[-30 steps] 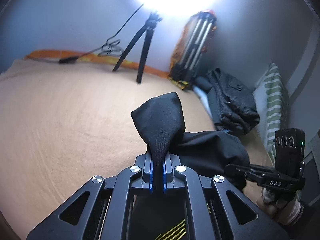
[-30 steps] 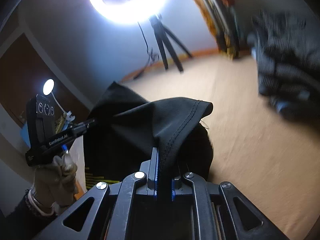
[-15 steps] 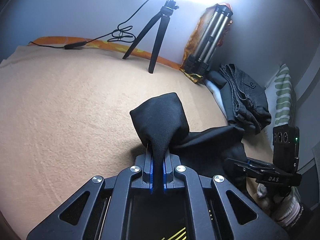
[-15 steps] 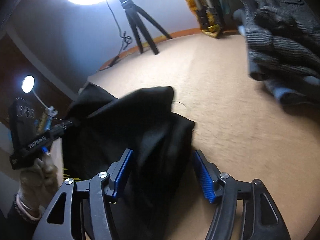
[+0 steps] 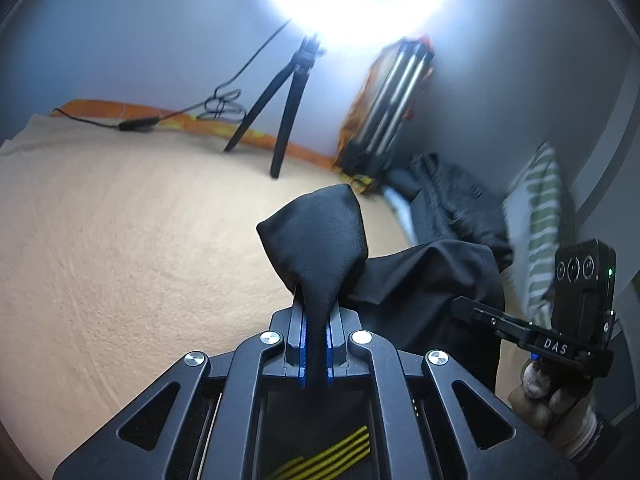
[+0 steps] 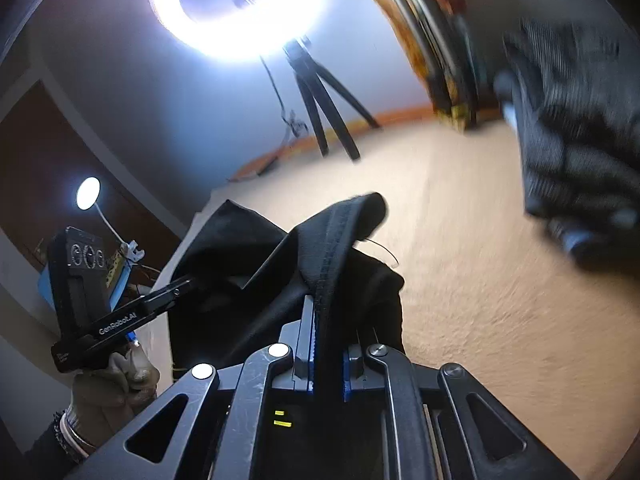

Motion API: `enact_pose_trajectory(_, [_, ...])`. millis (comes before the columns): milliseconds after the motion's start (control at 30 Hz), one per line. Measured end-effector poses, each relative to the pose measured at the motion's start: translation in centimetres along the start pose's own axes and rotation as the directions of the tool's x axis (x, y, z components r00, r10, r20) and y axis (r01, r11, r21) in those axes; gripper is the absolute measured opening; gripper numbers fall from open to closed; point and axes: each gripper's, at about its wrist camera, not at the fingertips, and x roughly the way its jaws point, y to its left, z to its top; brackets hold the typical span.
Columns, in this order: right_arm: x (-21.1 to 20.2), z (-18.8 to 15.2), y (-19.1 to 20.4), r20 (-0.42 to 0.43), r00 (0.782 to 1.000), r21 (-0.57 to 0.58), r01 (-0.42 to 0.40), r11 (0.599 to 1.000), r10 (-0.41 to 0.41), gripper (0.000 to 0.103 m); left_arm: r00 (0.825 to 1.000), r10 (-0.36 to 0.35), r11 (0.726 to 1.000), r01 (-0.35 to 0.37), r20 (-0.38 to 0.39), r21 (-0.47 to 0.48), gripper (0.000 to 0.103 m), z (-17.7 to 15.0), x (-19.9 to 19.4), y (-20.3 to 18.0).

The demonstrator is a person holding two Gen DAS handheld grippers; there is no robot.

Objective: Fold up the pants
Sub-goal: 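Lift the folded pants with both tools and carry them toward the clothes stack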

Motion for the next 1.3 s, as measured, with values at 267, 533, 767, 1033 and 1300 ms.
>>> enact_pose_trajectory(267, [-7.3,0.7,2.4,0.15,0.987,-0.097,0.065,0.993,-0.05,0.007,0.991,-0.082,0.995,0.076,0.106,0.061,0.005,1.4,-3.3,-4.9])
enact_pose_trajectory(533, [-14.4,1.2,2.4,0.27,0.959,-0.124,0.123,0.985,-0.086,0.007,0.97,-0.182,0.979,0.163,0.16,0.123,0.005,3.0,-3.7,-10.3])
enact_pose_trajectory(767, [-20.0,2.4,-0.2,0.329,0.931,-0.129,0.21,0.969,-0.158,0.007,0.948,-0.267,0.954,0.235,0.17,0.187,0.005,5.0,-2.2,-15.3])
enact_pose_trajectory(1033, [-24.9,6.7,-3.5,0.394,0.886,-0.123,0.314,0.941,-0.244,0.007,0.93,-0.326,0.924,0.274,0.173,0.267,0.005,8.0,1.7,-21.5])
enact_pose_trajectory(1300, [-25.0,12.7,-8.0,0.392,0.871,-0.131,0.372,0.919,-0.297,0.007,0.922,-0.331,0.924,0.274,0.201,0.266,0.005,10.9,6.7,-24.0])
